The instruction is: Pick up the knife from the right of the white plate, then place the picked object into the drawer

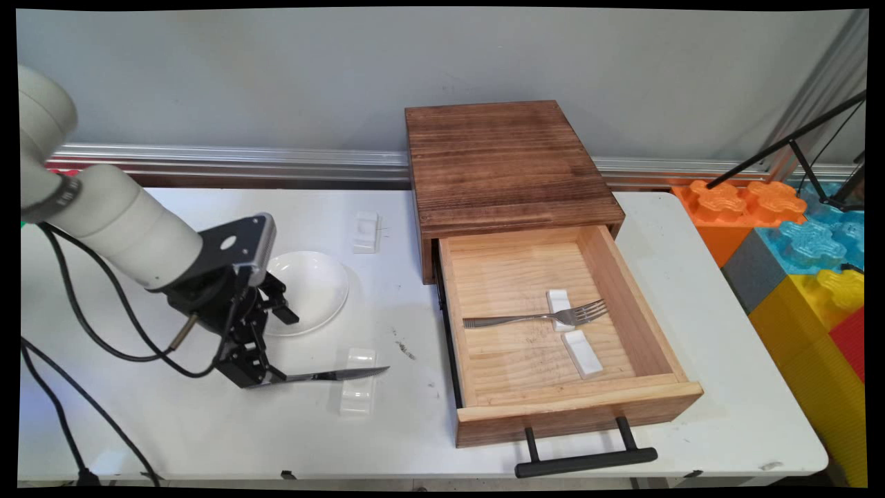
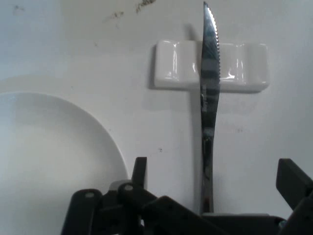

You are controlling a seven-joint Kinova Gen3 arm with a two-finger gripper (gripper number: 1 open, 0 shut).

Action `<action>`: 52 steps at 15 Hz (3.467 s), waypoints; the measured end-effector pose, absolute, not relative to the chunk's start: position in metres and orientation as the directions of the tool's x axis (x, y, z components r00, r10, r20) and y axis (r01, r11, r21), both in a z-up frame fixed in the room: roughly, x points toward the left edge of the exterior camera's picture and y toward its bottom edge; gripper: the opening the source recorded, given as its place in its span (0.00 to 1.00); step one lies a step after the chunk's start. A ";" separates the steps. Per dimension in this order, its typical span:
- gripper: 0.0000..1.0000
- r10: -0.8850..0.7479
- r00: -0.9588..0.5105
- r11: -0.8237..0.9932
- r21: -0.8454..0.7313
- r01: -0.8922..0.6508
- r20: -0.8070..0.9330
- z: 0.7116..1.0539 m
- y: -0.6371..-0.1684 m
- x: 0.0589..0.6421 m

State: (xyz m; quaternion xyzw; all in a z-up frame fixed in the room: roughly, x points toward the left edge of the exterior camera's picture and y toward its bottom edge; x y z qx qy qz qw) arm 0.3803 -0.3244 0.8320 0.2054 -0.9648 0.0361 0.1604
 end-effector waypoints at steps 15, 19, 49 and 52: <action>1.00 -0.433 -0.861 0.896 0.026 -0.443 0.266 0.800 -0.335 0.366; 1.00 -0.443 -0.858 0.892 0.028 -0.452 0.262 0.794 -0.336 0.366; 0.00 -0.420 -0.866 0.904 0.036 -0.427 0.272 0.783 -0.337 0.367; 0.00 -0.416 -0.865 0.905 0.038 -0.423 0.282 0.797 -0.340 0.366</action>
